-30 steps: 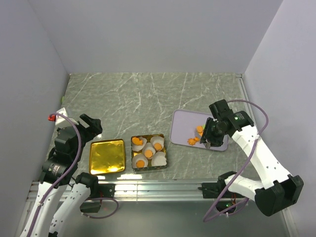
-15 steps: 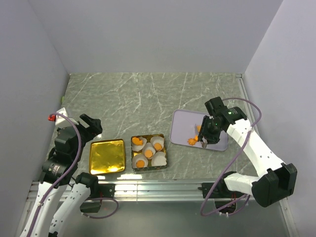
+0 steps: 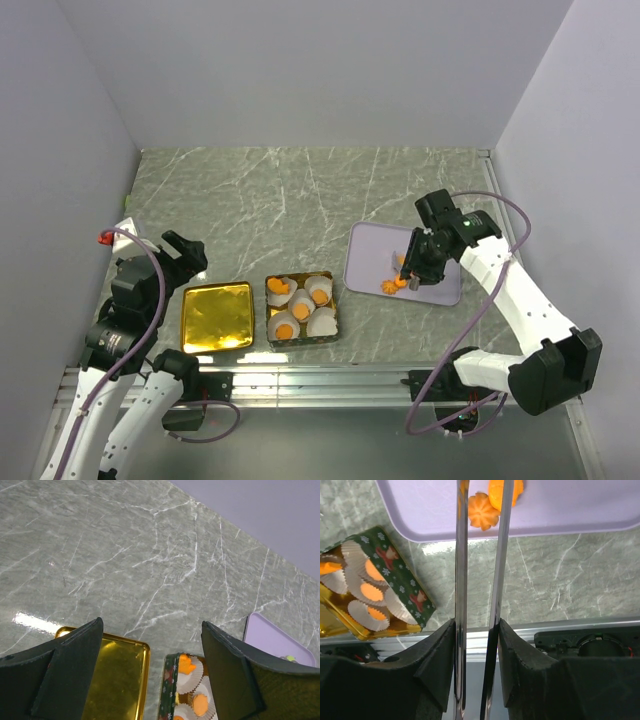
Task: Pack the cookies
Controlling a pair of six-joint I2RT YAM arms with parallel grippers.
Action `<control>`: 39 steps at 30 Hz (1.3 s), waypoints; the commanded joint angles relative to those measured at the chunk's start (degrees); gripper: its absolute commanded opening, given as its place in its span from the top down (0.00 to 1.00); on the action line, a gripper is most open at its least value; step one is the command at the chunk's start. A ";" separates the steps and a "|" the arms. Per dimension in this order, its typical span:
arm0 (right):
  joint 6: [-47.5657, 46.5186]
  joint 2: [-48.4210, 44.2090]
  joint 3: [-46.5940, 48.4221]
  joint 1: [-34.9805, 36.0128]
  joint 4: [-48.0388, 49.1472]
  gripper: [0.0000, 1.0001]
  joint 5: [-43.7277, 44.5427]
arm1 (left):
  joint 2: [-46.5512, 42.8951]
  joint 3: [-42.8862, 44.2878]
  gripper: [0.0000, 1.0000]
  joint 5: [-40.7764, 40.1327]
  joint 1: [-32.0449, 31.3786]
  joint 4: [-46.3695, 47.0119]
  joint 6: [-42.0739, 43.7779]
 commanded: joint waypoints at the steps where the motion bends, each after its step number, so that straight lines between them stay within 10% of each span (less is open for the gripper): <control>1: -0.25 -0.85 4.94 -0.32 -1.33 0.57 -0.11 | 0.37 0.29 0.15 0.36 -0.12 1.68 0.65; 26: 0.80 -6.12 20.15 0.46 -6.08 0.61 -13.73 | -0.25 0.65 0.12 1.42 0.40 1.50 0.91; 39: 5.64 -7.70 17.61 18.30 -0.81 0.60 -16.37 | -0.42 0.47 0.13 1.07 1.28 1.50 0.65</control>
